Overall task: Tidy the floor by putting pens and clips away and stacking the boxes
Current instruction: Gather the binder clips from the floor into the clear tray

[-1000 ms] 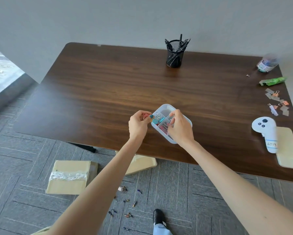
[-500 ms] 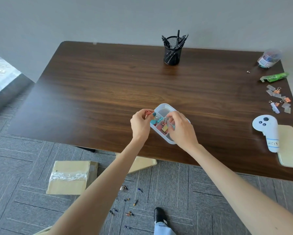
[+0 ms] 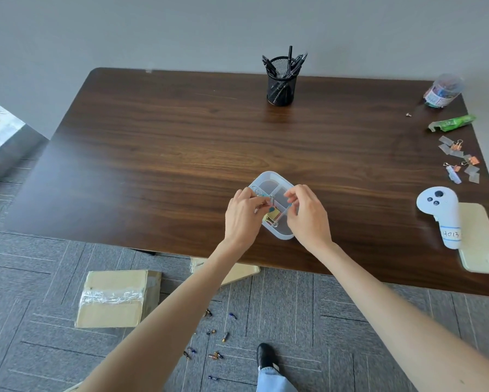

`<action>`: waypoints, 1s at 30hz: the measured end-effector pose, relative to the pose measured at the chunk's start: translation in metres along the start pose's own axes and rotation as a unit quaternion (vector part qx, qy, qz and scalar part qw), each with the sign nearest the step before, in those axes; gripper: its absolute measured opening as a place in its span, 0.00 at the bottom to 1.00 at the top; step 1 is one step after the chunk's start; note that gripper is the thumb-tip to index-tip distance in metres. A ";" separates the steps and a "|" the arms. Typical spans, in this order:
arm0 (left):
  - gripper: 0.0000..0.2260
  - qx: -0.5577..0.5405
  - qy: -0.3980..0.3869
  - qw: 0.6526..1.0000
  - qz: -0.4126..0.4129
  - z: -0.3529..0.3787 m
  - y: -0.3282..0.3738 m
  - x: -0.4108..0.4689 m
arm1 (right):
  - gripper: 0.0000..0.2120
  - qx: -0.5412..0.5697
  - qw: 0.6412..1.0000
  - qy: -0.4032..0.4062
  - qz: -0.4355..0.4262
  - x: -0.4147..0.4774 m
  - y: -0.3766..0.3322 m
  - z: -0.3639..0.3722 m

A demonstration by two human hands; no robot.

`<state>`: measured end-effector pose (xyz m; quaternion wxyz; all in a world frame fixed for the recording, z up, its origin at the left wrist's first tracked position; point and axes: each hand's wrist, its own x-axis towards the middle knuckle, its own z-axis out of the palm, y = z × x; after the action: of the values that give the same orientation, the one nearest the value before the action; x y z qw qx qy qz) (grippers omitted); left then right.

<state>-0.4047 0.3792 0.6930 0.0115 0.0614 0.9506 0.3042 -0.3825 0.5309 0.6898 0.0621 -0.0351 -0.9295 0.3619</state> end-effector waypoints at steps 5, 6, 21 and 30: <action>0.10 0.001 -0.010 1.000 0.003 -0.003 0.014 0.004 | 0.10 0.013 1.000 0.007 0.007 -0.001 -0.002 -0.001; 0.11 0.006 -0.015 1.000 0.005 -0.003 0.015 0.005 | 0.10 0.014 1.000 0.006 0.006 -0.002 -0.001 -0.001; 0.08 0.117 -0.009 0.990 0.079 -0.052 -0.004 -0.043 | 0.07 0.000 0.999 -0.006 -0.038 -0.030 -0.055 0.001; 0.09 0.193 -0.037 0.979 0.061 -0.090 -0.065 -0.155 | 0.09 -0.118 0.982 -0.077 -0.124 -0.138 -0.098 0.032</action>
<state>-0.2635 0.2558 0.7259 0.0160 0.1315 0.9847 0.1130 -0.2521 0.4217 0.7205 0.0303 0.1010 -0.9649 0.2405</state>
